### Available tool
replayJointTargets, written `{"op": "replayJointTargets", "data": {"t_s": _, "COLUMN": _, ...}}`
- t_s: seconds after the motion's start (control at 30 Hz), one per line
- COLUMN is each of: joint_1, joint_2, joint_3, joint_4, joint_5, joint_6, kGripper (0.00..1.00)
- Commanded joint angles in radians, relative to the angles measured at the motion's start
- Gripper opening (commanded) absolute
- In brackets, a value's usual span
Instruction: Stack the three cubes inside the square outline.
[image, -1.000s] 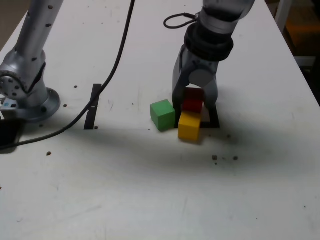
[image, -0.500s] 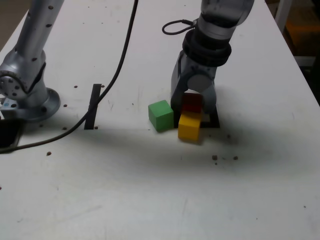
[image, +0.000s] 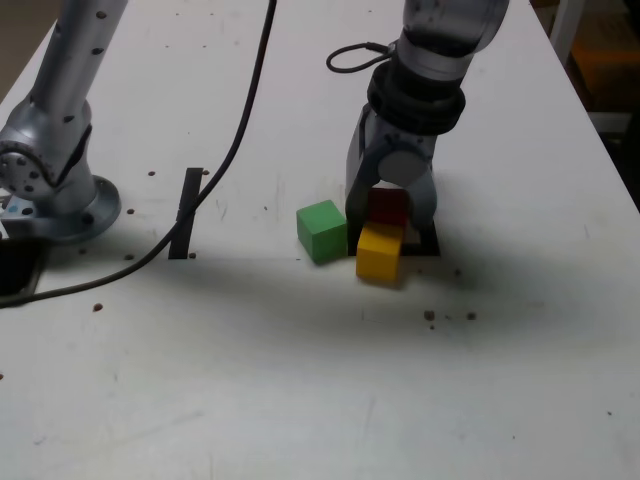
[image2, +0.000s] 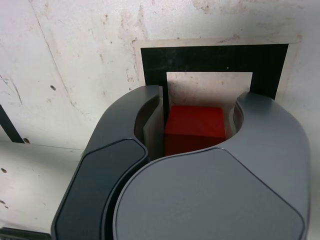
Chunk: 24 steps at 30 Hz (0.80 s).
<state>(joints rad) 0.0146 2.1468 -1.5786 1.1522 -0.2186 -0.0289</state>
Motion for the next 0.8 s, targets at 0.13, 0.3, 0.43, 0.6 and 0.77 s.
{"op": "replayJointTargets", "data": {"t_s": 0.13, "joint_1": -0.001, "joint_2": 0.005, "joint_3": 0.002, "joint_4": -0.001, "joint_5": 0.015, "joint_6": 0.011, "kGripper": 0.31}}
{"op": "replayJointTargets", "data": {"t_s": 0.3, "joint_1": -0.001, "joint_2": 0.007, "joint_3": 0.000, "joint_4": 0.002, "joint_5": 0.021, "joint_6": 0.016, "kGripper": 0.39}}
{"op": "replayJointTargets", "data": {"t_s": 0.43, "joint_1": -0.001, "joint_2": 0.006, "joint_3": -0.004, "joint_4": 0.007, "joint_5": 0.029, "joint_6": 0.017, "kGripper": 0.50}}
{"op": "replayJointTargets", "data": {"t_s": 0.6, "joint_1": -0.001, "joint_2": 0.004, "joint_3": -0.012, "joint_4": 0.019, "joint_5": 0.036, "joint_6": 0.018, "kGripper": 0.60}}
{"op": "replayJointTargets", "data": {"t_s": 0.77, "joint_1": -0.001, "joint_2": 0.003, "joint_3": -0.026, "joint_4": 0.038, "joint_5": 0.043, "joint_6": 0.018, "kGripper": 0.66}}
